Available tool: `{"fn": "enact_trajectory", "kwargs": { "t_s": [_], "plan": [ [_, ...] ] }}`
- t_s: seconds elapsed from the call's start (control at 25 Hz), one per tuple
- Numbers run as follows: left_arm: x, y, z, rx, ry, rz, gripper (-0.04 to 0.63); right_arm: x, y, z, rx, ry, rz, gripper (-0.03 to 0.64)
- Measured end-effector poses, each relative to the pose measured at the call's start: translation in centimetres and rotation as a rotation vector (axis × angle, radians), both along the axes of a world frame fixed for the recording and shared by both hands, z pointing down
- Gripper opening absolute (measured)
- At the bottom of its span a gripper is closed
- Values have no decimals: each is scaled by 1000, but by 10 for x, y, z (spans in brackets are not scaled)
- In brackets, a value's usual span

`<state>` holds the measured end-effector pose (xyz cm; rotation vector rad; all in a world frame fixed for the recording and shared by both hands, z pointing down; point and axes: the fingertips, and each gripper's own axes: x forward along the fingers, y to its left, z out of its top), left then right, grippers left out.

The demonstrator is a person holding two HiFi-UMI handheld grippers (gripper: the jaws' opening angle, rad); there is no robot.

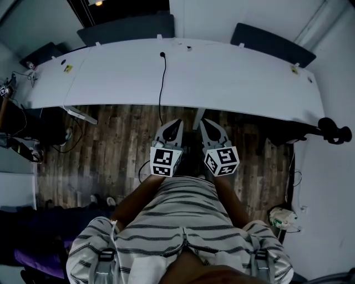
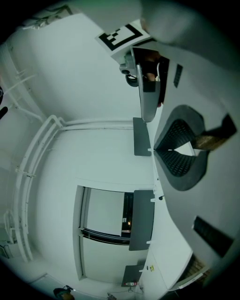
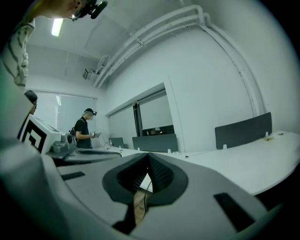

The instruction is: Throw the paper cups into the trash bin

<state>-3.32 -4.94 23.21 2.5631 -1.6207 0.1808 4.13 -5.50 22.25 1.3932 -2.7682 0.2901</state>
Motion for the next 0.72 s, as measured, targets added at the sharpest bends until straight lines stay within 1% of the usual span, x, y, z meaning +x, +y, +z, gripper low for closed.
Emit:
{"fn": "enact_trajectory", "kwargs": {
  "t_s": [0.36, 0.52, 0.72],
  "plan": [
    [-4, -11, -11, 37, 15, -1, 25, 2, -11, -6, 29, -13, 22, 17],
    [0, -14, -14, 43, 18, 2, 25, 12, -15, -7, 35, -17, 46, 17],
    [-2, -19, -16, 53, 21, 2, 25, 12, -20, -11, 50, -24, 47, 17]
  ]
}}
